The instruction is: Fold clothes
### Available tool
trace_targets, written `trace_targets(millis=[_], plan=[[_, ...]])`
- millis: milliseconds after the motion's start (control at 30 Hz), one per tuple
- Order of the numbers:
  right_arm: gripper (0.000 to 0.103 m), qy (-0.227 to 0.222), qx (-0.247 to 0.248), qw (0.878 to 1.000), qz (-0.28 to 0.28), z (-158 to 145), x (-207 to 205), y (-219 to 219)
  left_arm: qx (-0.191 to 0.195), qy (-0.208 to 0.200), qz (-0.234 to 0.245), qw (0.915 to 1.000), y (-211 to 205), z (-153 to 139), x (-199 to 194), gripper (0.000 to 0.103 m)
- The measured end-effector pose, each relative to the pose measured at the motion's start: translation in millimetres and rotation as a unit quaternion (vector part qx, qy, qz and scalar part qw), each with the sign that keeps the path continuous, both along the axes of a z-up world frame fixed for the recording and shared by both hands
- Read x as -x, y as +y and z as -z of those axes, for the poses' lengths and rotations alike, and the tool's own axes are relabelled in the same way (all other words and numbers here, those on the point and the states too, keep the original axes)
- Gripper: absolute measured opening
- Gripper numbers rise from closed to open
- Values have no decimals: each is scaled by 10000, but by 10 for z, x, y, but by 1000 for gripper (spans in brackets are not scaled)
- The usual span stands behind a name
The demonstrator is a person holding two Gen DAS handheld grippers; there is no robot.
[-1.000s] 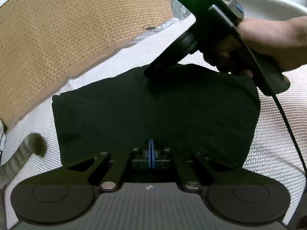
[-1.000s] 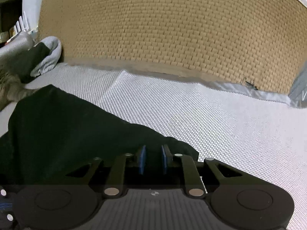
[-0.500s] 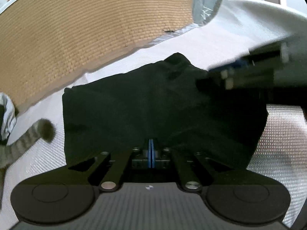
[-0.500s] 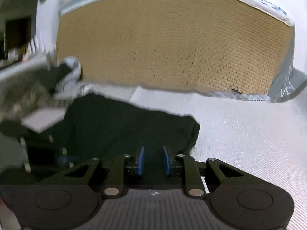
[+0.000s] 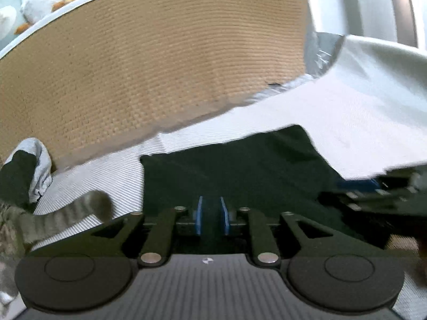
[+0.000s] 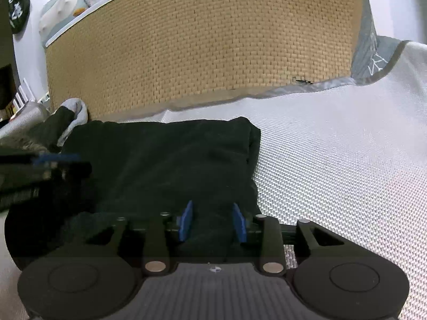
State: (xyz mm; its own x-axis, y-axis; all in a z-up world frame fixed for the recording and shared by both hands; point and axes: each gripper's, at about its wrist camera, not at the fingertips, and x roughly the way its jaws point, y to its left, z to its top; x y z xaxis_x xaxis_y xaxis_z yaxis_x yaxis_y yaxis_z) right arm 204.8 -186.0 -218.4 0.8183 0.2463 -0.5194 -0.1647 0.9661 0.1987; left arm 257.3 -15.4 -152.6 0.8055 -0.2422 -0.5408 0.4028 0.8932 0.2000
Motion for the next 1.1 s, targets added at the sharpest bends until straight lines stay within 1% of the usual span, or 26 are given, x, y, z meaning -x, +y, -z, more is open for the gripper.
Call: trace_targets(millis=[33,133,200,233,300,367,400,433,500,600,667,733,833,1000,1067,1100], plan=[[38,-13,-4,10000,10,2,2,4,0,69,-46,10000,38,24,-96,21],[38,-37,14,10000,23,3,2,19,-34,296,-80,9995,112,161,-299,20],[38,-47,-1,10000,21,9,5,15,103,386,-157,9991,168,279,-303,21],[38,-53,-7,10000,20,13,7,13,202,429,-212,9986,198,333,-303,21],[38,-66,-20,10000,17,22,11,9,653,500,-459,9956,282,396,-291,21],[38,-83,-39,10000,13,26,11,5,1074,557,-696,9902,358,457,-277,22],[38,-85,-49,10000,11,30,9,2,1127,515,-766,9893,357,478,-256,22],[38,-87,-58,9999,9,34,7,-1,1055,420,-795,9903,328,493,-224,22],[38,-98,-47,9999,11,30,13,5,689,186,-758,9946,234,484,-169,22],[38,-102,-54,9999,16,28,17,4,399,36,-746,9964,174,434,-122,23],[38,-105,-68,9999,17,29,19,0,455,22,-849,9953,214,368,-80,27],[39,-114,-70,9999,27,28,23,1,537,-56,-1066,9928,248,297,32,33],[39,-133,-69,9999,40,28,30,5,897,135,-1281,9876,294,263,230,33],[39,-167,-27,9998,51,25,41,16,1054,145,-1542,9823,203,296,533,31],[39,-190,31,9998,58,19,48,30,1128,371,-1688,9785,211,352,496,31],[39,-201,59,9998,62,16,52,37,1112,446,-1698,9782,214,387,477,31]])
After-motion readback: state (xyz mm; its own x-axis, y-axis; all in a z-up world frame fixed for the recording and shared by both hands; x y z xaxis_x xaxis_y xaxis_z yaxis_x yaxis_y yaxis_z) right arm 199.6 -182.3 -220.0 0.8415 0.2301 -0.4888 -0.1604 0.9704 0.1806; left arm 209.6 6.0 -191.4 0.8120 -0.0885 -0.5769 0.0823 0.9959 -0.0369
